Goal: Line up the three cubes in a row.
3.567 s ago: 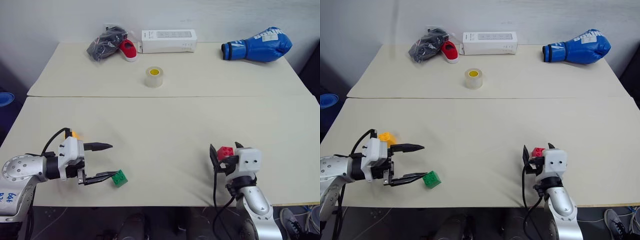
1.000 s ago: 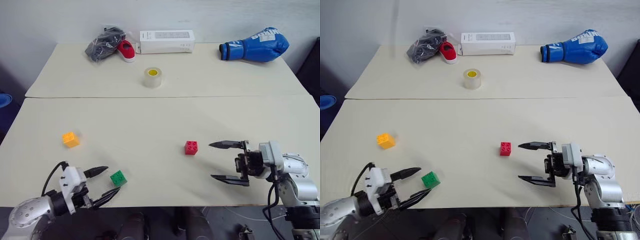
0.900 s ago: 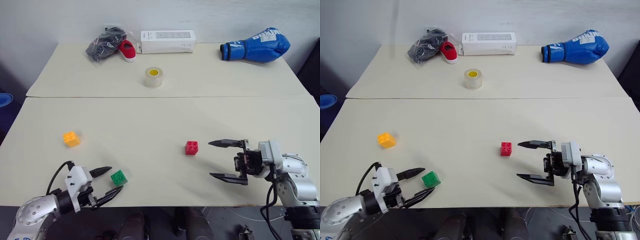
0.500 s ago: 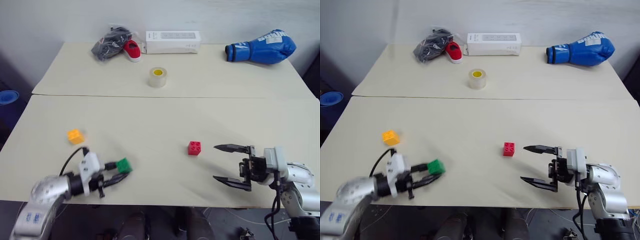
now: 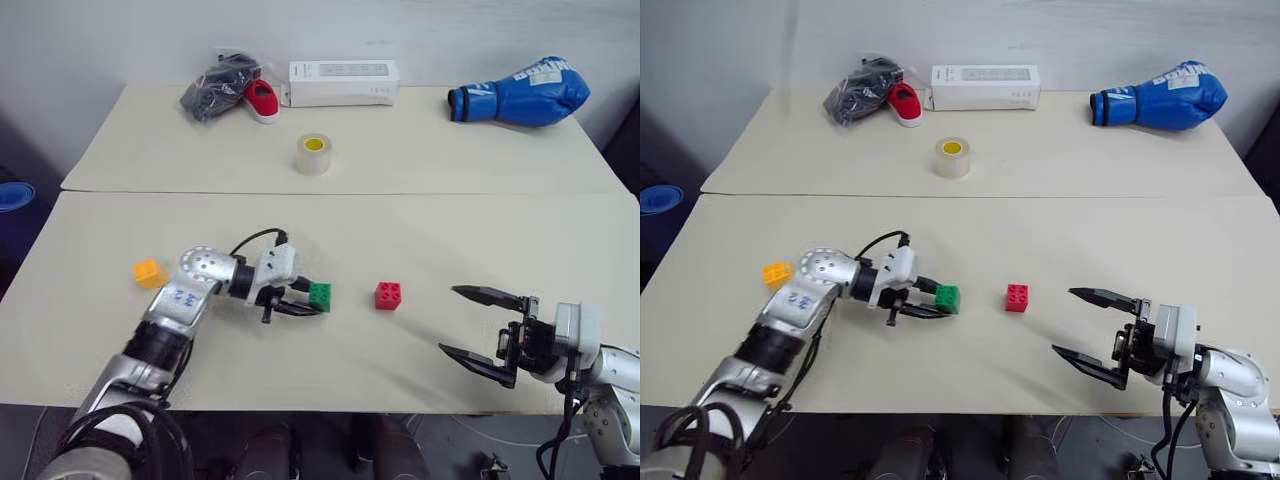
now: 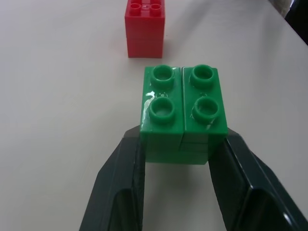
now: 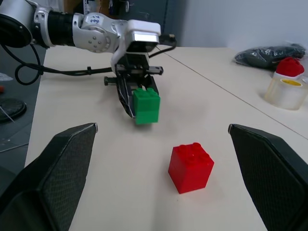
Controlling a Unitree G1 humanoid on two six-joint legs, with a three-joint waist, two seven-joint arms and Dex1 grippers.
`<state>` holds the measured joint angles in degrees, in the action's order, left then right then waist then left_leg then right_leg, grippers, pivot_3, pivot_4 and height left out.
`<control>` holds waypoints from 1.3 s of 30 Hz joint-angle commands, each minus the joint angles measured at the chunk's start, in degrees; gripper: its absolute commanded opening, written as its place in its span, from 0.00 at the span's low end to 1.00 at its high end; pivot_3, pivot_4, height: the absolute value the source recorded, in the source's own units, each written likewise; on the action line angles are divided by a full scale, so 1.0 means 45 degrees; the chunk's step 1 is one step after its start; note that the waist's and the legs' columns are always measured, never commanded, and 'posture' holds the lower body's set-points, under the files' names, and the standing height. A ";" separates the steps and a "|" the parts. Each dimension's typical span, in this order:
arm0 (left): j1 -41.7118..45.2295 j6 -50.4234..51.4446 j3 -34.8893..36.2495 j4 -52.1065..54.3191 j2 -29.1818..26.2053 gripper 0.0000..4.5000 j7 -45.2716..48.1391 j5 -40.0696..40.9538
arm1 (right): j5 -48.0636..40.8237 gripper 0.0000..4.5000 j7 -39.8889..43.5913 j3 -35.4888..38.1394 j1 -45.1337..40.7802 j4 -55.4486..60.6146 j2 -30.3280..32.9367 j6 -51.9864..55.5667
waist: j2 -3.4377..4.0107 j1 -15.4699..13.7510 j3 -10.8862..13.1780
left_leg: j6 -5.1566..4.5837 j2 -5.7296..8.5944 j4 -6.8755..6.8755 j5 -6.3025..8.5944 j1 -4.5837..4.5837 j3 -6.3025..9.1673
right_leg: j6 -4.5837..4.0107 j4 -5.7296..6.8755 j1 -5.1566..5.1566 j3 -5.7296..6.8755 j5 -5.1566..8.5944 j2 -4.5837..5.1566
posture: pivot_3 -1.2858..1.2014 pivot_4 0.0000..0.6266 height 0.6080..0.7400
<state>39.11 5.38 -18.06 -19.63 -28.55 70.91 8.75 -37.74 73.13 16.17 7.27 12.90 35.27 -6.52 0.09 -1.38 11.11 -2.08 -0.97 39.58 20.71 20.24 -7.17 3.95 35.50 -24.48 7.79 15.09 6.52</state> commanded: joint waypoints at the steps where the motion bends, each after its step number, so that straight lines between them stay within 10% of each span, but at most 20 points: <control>1: 0.0712 -0.1406 -0.0268 -0.1590 0.0382 0.33 0.0134 -0.0776 | -0.0077 1.00 -0.0979 0.0287 0.0537 0.1321 -0.0156 0.0215 | -0.0001 -0.0009 0.0000 | -0.0002 0.0002 0.0005 0.0001 0.0001 0.0000 | 0.0000 0.0003 0.0000 -0.0002 0.0000 0.0004 | 0.52 0.24 1.00; 7: 0.1061 -0.2514 -0.0201 -0.2731 0.0606 0.33 0.0135 -0.1306 | -0.0042 1.00 -0.1772 0.0202 0.1035 0.2122 -0.0178 0.0425 | -0.0003 -0.0018 0.0000 | -0.0019 0.0003 0.0046 0.0012 0.0010 0.0011 | 0.0006 0.0003 0.0006 -0.0003 -0.0003 0.0018 | 0.52 0.24 1.00; 16: -0.0090 -0.2412 0.1375 -0.0439 -0.0219 0.97 -0.0066 -0.0151 | -0.0168 1.00 -0.2098 -0.0170 0.0797 0.2413 -0.0086 0.0843 | -0.0006 0.0070 0.0000 | -0.0015 -0.0017 0.0060 0.0019 0.0016 0.0015 | 0.0005 0.0021 0.0001 -0.0008 -0.0003 0.0031 | 0.52 0.24 1.00; 26: -0.7793 -0.1082 0.7780 0.5507 -0.2840 0.97 -0.1909 0.2618 | 0.0140 1.00 -0.1303 -0.1173 -0.0446 0.0996 -0.0873 0.0217 | -0.0003 0.0355 0.0000 | 0.0027 -0.0090 0.0069 0.0046 0.0008 0.0027 | -0.0018 0.0007 0.0012 -0.0009 0.0010 0.0027 | 0.52 0.24 1.00; 32: -1.2554 -0.1842 1.3386 0.5536 0.0276 0.99 -0.5920 0.4031 | 0.0210 1.00 -0.0100 -0.1700 -0.0578 -0.0126 -0.1714 -0.1148 | -0.0020 0.0292 -0.0004 | 0.0022 -0.0110 0.0076 0.0089 -0.0001 0.0025 | -0.0023 -0.0042 0.0023 -0.0010 0.0013 0.0031 | 0.52 0.24 1.00; 39: -1.4195 -0.1982 1.4281 0.6054 0.2611 0.99 -0.8108 0.4767 | 0.0239 1.00 0.0779 -0.1947 -0.0439 -0.1058 -0.2180 -0.2232 | -0.0082 -0.0027 -0.0041 | -0.0042 -0.0107 0.0096 0.0182 -0.0013 0.0028 | -0.0023 -0.0084 0.0044 -0.0012 0.0012 0.0045 | 0.52 0.24 1.00</control>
<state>-24.17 -3.49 46.10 2.99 -16.99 36.02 27.98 -36.37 75.65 6.98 4.98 8.14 25.84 -14.79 -0.28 -1.50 10.92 -2.25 -1.45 40.03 21.54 20.19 -7.04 3.85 35.12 -24.28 7.73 15.14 6.73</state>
